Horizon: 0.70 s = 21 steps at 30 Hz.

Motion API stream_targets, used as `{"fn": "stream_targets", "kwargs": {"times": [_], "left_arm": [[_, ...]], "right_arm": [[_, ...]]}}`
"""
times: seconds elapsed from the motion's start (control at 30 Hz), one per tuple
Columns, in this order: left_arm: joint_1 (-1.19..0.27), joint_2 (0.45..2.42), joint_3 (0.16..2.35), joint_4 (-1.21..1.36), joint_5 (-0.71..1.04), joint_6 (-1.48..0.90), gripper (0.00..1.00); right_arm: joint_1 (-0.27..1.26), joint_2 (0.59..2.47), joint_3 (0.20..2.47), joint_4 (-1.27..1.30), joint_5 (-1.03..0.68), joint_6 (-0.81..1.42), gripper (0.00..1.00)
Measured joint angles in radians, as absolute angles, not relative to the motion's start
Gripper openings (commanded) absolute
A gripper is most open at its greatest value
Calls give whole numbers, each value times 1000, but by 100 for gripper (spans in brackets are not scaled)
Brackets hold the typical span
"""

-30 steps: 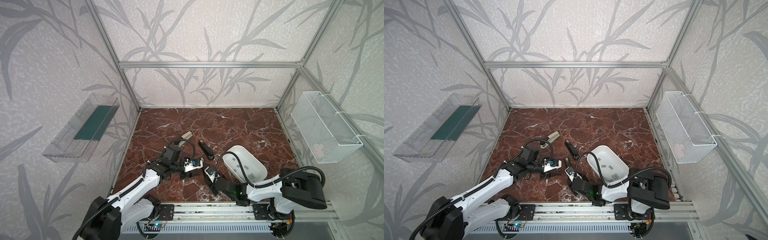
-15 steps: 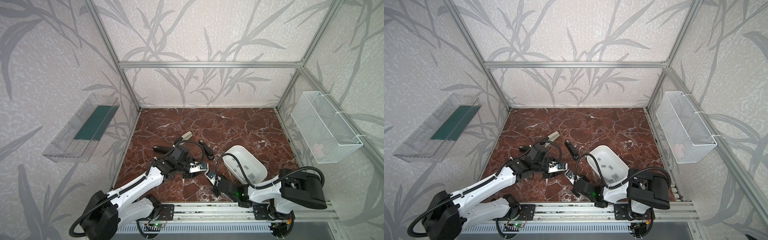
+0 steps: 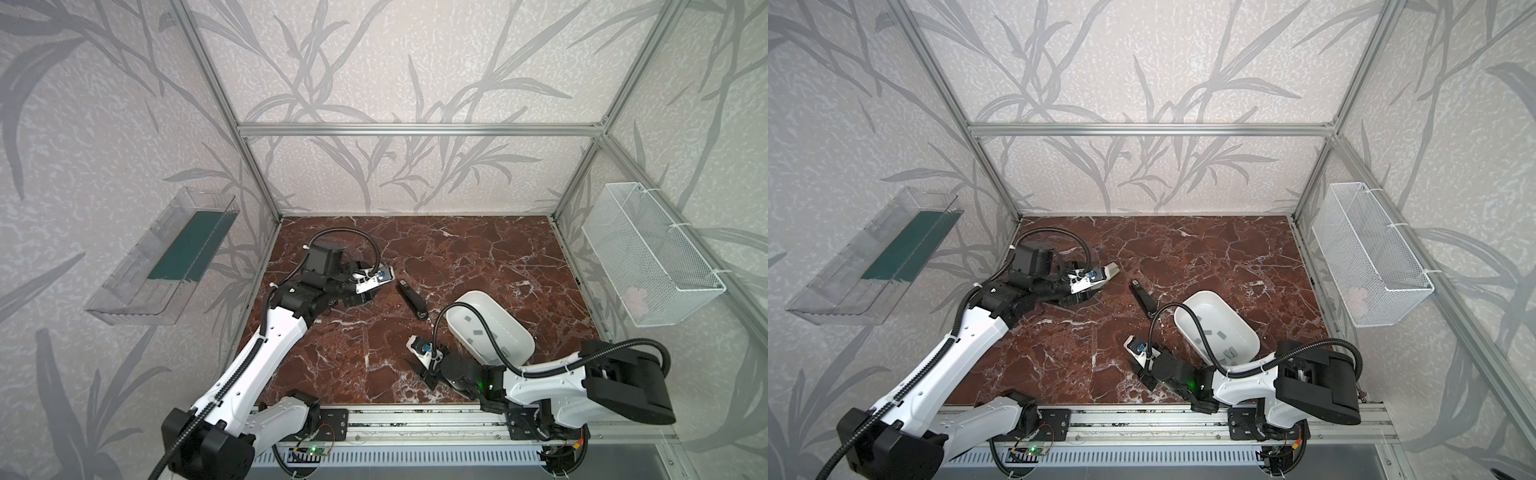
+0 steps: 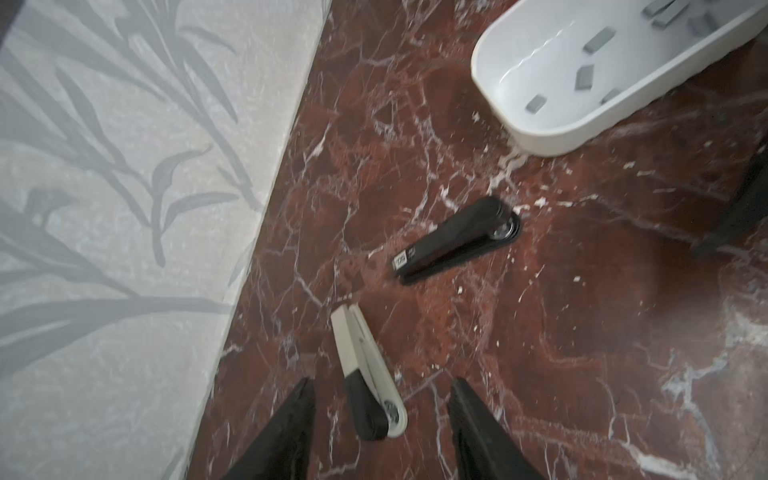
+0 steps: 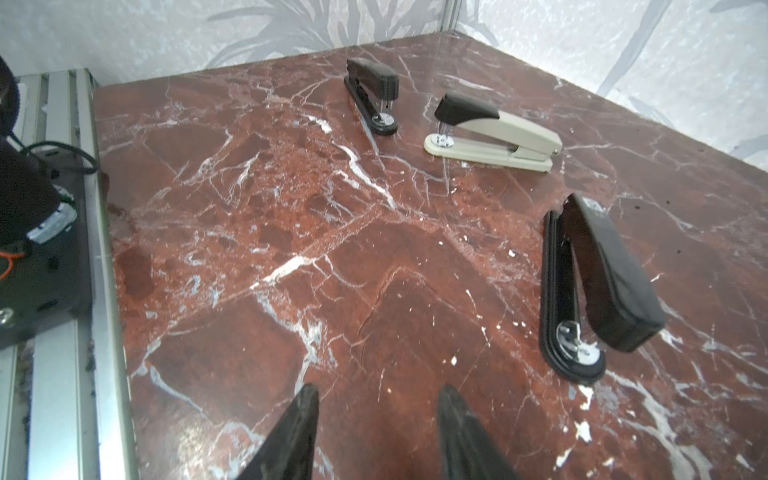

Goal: Load the staples into the stapler

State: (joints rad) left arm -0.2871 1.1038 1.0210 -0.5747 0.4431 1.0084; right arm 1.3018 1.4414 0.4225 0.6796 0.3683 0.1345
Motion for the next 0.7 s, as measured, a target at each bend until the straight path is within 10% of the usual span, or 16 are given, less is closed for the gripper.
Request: {"fn": "stream_targets", "kwargs": {"times": [0.7], "left_arm": [[-300, 1580, 1220, -555, 744, 1285, 49]], "right_arm": [[1027, 1525, 268, 831, 347, 160, 46]]}}
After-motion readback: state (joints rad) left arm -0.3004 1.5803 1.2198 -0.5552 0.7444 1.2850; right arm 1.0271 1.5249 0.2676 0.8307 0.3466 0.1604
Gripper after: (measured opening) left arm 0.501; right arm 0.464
